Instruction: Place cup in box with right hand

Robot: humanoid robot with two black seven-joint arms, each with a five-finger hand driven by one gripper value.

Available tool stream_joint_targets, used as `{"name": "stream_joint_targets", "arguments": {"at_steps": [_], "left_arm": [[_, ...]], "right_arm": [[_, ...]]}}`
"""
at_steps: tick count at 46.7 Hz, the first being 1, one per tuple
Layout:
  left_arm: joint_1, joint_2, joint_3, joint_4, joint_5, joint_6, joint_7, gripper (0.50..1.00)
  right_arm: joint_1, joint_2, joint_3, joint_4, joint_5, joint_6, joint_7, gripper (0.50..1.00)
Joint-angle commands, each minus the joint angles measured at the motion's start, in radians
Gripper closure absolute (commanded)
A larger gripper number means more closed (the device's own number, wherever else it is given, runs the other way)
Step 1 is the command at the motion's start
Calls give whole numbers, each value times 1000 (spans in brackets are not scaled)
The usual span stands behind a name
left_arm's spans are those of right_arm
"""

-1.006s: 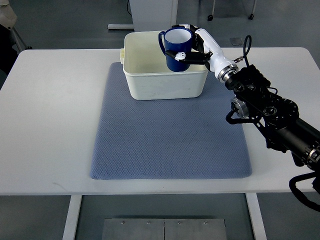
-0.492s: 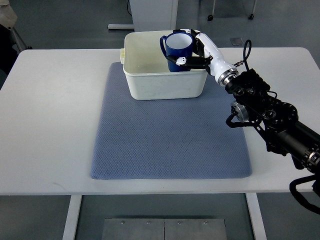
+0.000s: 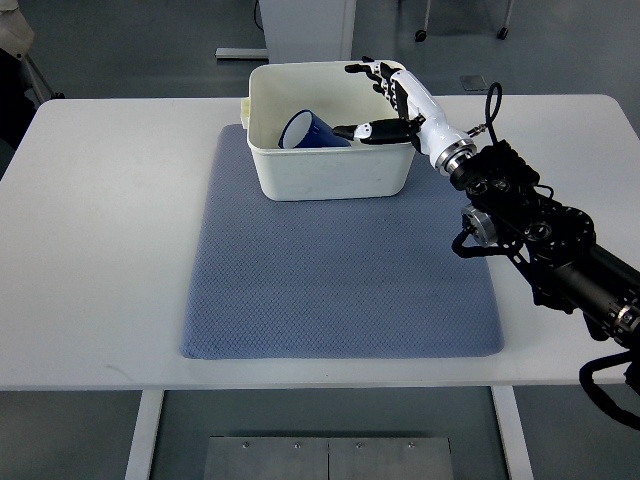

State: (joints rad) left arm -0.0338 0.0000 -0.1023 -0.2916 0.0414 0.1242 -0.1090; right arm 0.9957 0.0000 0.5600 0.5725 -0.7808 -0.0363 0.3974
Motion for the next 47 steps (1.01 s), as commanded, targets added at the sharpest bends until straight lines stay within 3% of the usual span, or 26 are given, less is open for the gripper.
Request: {"name": "stream_joint_targets", "arguments": {"at_steps": [1,15,34,47], "left_arm": [[0,0,0,0,0,0,0,500],[0,0,0,0,0,0,0,500],[0,0,0,0,0,0,0,500],[0,0,1,0,0,0,0,500]], "right_arm": [[3,0,0,4,0,-1,0,513],[14,-3,9,29,8,-1,-3,513],[-6,-138,12,196,83,1,-43,511],[-71,-198,107,214,120,4,-68,507]]}}
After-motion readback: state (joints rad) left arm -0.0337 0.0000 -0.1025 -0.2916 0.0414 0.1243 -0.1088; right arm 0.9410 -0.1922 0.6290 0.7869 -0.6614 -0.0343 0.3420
